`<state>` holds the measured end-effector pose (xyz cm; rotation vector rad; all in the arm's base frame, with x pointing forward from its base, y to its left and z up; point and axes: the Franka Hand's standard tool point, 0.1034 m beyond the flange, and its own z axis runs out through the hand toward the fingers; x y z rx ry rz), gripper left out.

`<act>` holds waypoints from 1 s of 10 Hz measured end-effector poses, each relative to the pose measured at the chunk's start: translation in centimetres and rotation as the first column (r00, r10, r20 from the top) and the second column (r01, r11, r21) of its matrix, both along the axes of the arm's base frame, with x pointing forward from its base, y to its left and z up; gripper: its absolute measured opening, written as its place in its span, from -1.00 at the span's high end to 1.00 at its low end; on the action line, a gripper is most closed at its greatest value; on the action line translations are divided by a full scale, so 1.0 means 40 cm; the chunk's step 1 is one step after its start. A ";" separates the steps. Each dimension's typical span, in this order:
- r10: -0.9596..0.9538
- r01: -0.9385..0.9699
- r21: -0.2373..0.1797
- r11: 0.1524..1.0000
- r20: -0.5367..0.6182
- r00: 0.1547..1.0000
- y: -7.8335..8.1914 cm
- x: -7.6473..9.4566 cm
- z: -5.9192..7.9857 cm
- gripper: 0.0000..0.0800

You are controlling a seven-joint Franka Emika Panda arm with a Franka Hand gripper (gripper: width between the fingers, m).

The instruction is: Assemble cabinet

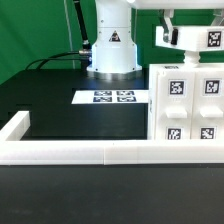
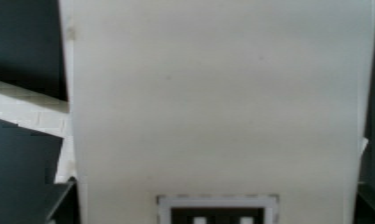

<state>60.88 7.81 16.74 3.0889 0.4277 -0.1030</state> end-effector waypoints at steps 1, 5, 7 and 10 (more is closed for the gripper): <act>0.003 -0.003 0.000 1.000 0.002 1.000 0.005 -0.001 -0.002 -0.37; 0.006 -0.006 0.003 1.000 0.025 1.000 0.010 0.007 -0.005 -0.37; 0.010 -0.010 0.002 1.000 0.018 1.000 0.011 0.005 -0.016 -0.37; 0.012 -0.012 0.001 1.000 0.016 1.000 0.011 0.010 -0.031 -0.37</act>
Offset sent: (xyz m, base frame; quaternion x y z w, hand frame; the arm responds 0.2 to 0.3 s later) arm -0.0068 0.0069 -0.0101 0.0020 0.0032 0.0019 1.0000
